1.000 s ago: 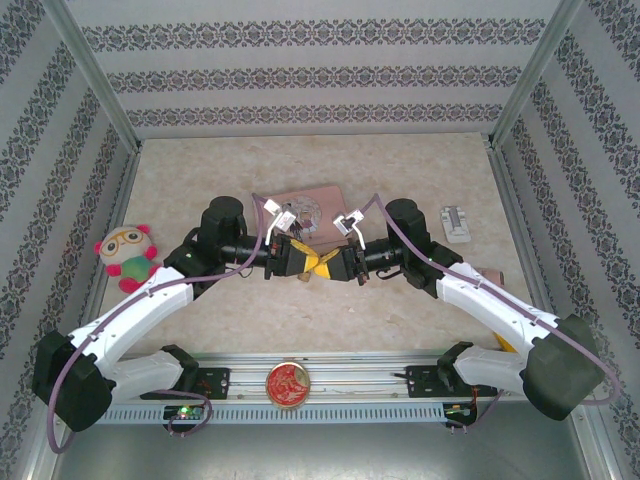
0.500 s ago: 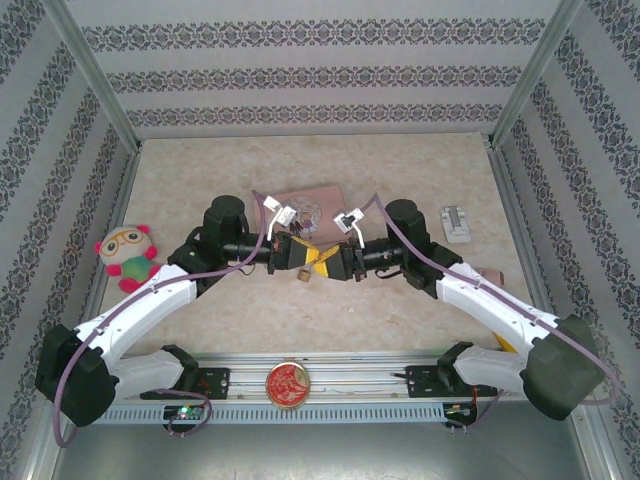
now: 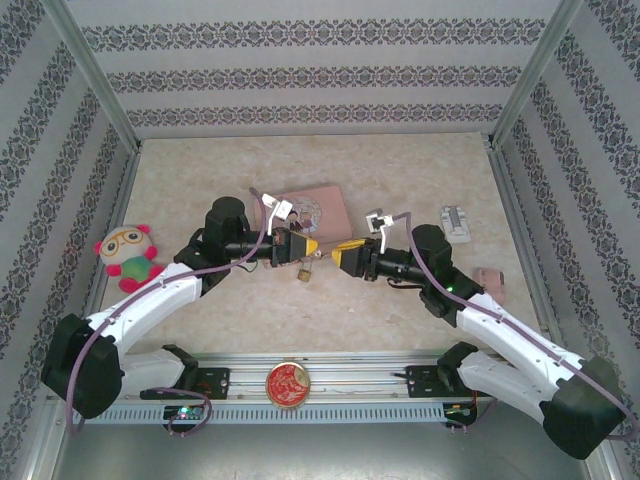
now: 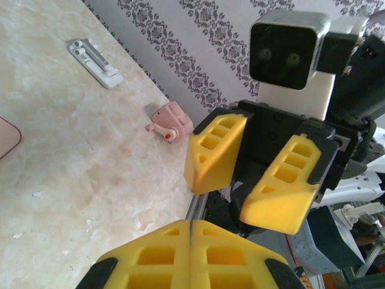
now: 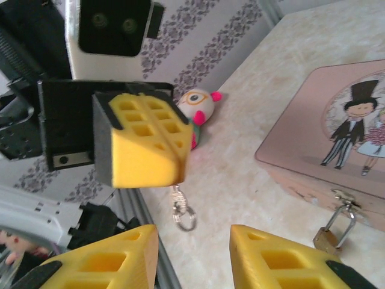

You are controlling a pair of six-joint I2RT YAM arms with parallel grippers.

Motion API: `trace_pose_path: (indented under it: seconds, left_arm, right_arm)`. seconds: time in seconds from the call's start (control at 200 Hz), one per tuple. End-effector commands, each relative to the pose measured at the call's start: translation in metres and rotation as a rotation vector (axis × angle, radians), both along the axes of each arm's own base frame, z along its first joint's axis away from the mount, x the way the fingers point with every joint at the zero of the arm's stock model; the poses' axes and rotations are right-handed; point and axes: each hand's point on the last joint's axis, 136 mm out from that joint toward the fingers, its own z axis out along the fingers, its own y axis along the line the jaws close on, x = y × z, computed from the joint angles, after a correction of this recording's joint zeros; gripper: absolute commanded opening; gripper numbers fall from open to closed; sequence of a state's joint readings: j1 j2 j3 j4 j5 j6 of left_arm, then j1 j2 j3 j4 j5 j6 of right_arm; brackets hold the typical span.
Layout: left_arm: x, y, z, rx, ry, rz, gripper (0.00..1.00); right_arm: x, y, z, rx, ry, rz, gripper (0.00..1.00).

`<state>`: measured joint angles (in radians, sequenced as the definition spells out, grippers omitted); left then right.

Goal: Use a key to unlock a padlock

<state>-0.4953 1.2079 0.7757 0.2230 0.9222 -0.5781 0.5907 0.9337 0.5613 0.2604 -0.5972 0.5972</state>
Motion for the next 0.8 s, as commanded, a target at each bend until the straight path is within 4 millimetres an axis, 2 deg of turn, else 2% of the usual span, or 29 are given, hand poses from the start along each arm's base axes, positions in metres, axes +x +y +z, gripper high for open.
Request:
trace_pose_path:
  seconds: [0.0,0.21,0.795]
  left_arm:
    - [0.006,0.001,0.009,-0.04,-0.03,0.006,0.0]
    - [0.007,0.002,0.013,-0.058,-0.038,0.015,0.0]
    - [0.008,0.004,0.016,-0.087,-0.036,0.025,0.0]
  right_arm:
    - [0.008,0.006,0.013,0.062,-0.037,-0.037,0.36]
    - [0.006,0.016,0.025,0.145,-0.024,0.01,0.35]
    - [0.007,0.034,0.017,0.127,0.005,0.048,0.3]
